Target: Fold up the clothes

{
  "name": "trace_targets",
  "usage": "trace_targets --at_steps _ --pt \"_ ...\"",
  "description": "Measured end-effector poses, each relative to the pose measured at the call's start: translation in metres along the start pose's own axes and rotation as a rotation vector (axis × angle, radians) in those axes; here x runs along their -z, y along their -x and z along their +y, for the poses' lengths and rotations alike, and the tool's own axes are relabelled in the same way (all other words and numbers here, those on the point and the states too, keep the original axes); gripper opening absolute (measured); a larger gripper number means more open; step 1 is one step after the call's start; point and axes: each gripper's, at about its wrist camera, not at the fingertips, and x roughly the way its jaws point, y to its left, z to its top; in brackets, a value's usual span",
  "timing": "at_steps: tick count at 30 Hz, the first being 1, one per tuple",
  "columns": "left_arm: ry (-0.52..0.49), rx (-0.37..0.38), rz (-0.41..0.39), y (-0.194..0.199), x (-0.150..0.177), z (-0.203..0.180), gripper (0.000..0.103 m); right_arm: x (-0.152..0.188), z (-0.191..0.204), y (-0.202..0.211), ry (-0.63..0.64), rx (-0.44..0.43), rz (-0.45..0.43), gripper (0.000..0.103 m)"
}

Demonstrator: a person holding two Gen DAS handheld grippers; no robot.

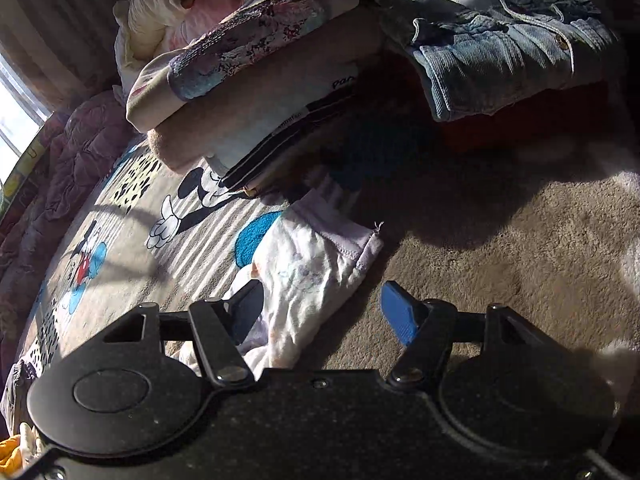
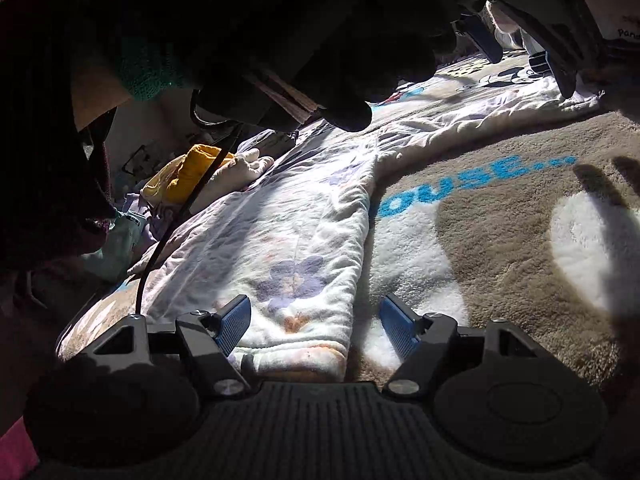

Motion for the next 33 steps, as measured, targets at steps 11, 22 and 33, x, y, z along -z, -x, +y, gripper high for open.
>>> trace_targets --at_steps 11,22,33 --pt "0.054 -0.085 -0.004 -0.021 -0.015 -0.001 0.011 -0.004 -0.001 -0.005 0.000 -0.015 -0.003 0.077" --pt "0.728 -0.079 -0.298 0.135 0.081 0.169 0.010 -0.006 -0.001 0.002 -0.044 0.041 -0.005 0.061" --pt "1.121 -0.114 -0.388 0.198 0.220 0.230 0.010 -0.003 0.015 0.005 0.032 0.094 0.031 0.024"
